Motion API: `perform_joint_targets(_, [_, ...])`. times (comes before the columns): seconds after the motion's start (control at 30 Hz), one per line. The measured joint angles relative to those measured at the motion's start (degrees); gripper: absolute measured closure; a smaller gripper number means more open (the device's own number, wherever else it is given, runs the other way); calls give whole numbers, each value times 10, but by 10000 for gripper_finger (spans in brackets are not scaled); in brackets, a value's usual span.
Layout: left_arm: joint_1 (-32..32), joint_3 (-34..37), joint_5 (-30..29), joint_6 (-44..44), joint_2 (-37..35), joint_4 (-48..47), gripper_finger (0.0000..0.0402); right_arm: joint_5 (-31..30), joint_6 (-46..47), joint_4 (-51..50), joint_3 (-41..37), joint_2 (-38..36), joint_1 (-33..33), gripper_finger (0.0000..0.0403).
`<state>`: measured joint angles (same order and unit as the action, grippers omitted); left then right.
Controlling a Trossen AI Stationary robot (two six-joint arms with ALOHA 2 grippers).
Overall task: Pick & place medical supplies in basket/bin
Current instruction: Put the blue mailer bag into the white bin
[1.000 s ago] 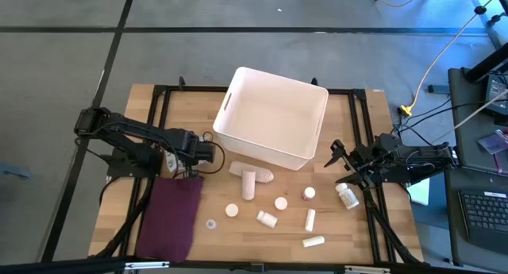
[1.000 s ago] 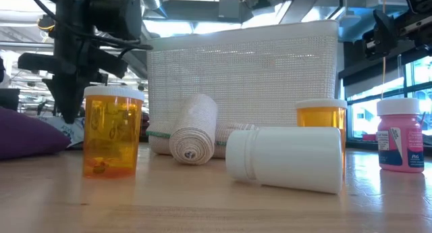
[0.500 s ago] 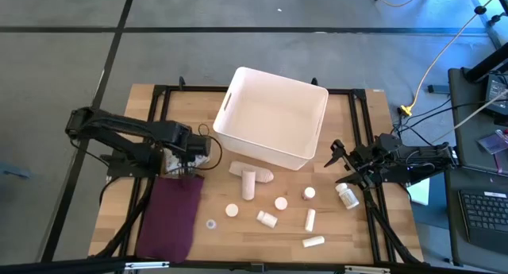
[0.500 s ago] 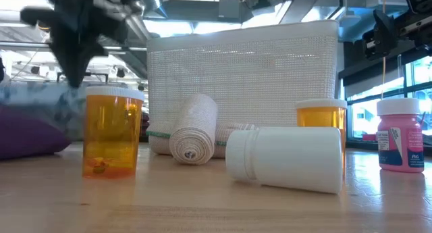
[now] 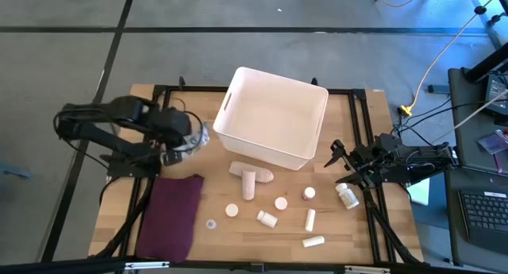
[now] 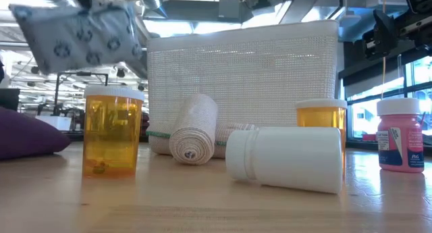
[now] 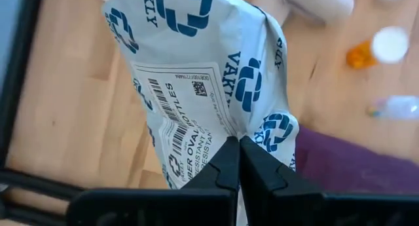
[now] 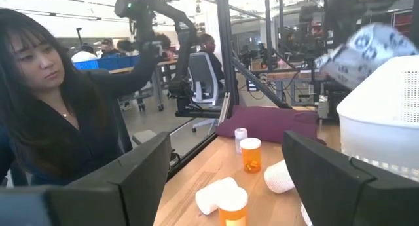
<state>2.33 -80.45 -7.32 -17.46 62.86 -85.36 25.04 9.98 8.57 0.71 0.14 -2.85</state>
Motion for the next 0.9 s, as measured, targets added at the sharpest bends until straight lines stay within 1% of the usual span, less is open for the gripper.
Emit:
perform_joint_targets(0.1, [0,-46,-25,-7,-4,-5,400,0,0,0,0,0,0,108])
perform_joint_targets(0.23, [-1,-91,-52,33,-2,56,400,0,-2,0,0,0,0,108])
perform_joint_targets(0.3, [-6,-107,-52,59,3,110,400,0,-2,0,0,0,0,108])
perform_joint_targets(0.4, [-14,-121,-64,76,9,227,400,0,-2,0,0,0,0,108])
perform_joint_targets(0.47, [-20,-122,-65,103,17,307,400,0,-2,0,0,0,0,108])
perform_joint_targets(0.57, [-40,-122,-36,139,38,391,400,0,-2,0,0,0,0,108])
perform_joint_targets(0.63, [-56,-122,-6,162,57,421,400,0,-2,0,0,0,0,108])
perform_joint_targets(0.73, [-85,-122,38,199,94,429,400,0,-2,0,0,0,0,108])
perform_joint_targets(0.9, [-143,-121,98,243,169,396,400,0,-2,0,0,0,0,108])
